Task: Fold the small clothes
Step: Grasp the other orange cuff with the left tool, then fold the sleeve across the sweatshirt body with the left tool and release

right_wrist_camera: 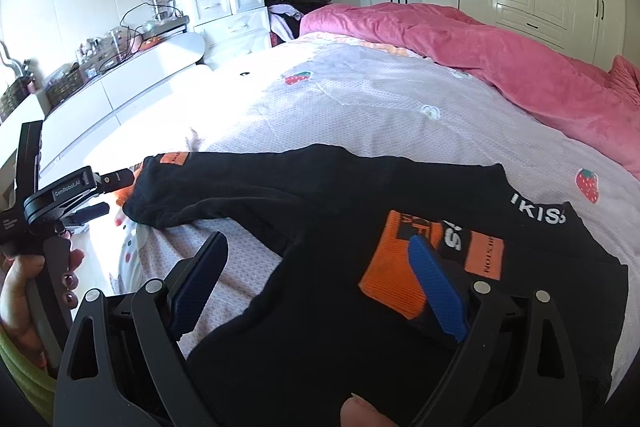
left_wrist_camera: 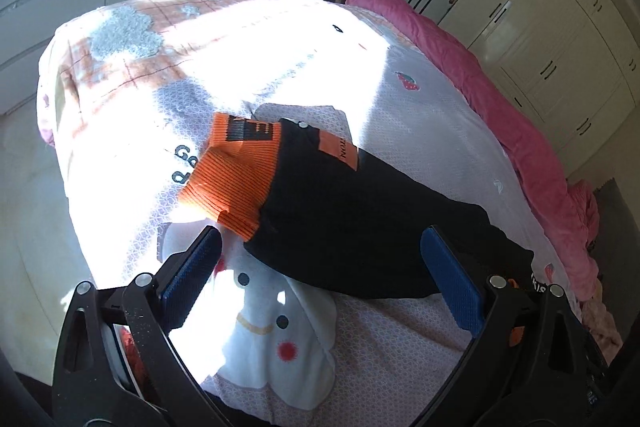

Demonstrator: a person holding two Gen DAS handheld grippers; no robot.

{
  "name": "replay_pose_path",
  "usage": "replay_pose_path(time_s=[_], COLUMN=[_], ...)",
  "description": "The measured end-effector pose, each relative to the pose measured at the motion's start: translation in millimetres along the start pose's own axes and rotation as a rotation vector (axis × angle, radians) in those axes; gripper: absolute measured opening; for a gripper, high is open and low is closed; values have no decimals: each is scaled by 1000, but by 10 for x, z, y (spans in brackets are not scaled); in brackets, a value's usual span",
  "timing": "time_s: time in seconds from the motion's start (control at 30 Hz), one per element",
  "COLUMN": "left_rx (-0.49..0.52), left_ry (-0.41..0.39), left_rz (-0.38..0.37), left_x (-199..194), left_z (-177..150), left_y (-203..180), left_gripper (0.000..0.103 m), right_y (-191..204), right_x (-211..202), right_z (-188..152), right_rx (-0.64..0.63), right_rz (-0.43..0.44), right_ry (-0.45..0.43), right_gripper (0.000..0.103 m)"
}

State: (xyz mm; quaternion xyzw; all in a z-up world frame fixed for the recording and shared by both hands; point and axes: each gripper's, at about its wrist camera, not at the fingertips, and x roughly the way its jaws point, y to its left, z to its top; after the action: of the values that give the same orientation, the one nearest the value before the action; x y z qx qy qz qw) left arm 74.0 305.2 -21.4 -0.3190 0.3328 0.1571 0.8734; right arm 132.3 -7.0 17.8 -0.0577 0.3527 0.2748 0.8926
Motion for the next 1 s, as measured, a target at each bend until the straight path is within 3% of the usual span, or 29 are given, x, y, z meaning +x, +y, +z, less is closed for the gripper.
replay_pose_path(time_s=[0.37, 0.5, 0.63, 0.73, 0.83, 0.87, 0.9, 1.0], left_rx=[-117, -160, -162, -163, -165, -166, -169, -155], left_ry=[-41, -35, -74, -87, -99, -103, -116, -155], left_rz=[5, -18, -17, -25, -45, -53, -59, -92], left_x=[13, 149, 191, 207, 216, 211, 184, 52], left_z=[43, 21, 46, 68, 76, 75, 72, 78], left_y=[356, 388, 376, 349, 350, 350, 352, 297], left_gripper=[93, 73, 70, 55, 31, 13, 2, 2], right_y=[313, 332, 292, 205, 108, 65, 45, -38], right_x=[183, 203, 217, 205, 189, 181, 177, 148], right_z=[114, 106, 73, 35, 4, -12, -26, -79], right_rx=[-46, -30, -22, 0, 25, 35, 39, 61], right_rz=[41, 58, 59, 54, 45, 42, 40, 31], right_ry=[-2, -1, 7, 9, 12, 14, 15, 18], right_gripper=[91, 91, 91, 91, 91, 91, 91, 91])
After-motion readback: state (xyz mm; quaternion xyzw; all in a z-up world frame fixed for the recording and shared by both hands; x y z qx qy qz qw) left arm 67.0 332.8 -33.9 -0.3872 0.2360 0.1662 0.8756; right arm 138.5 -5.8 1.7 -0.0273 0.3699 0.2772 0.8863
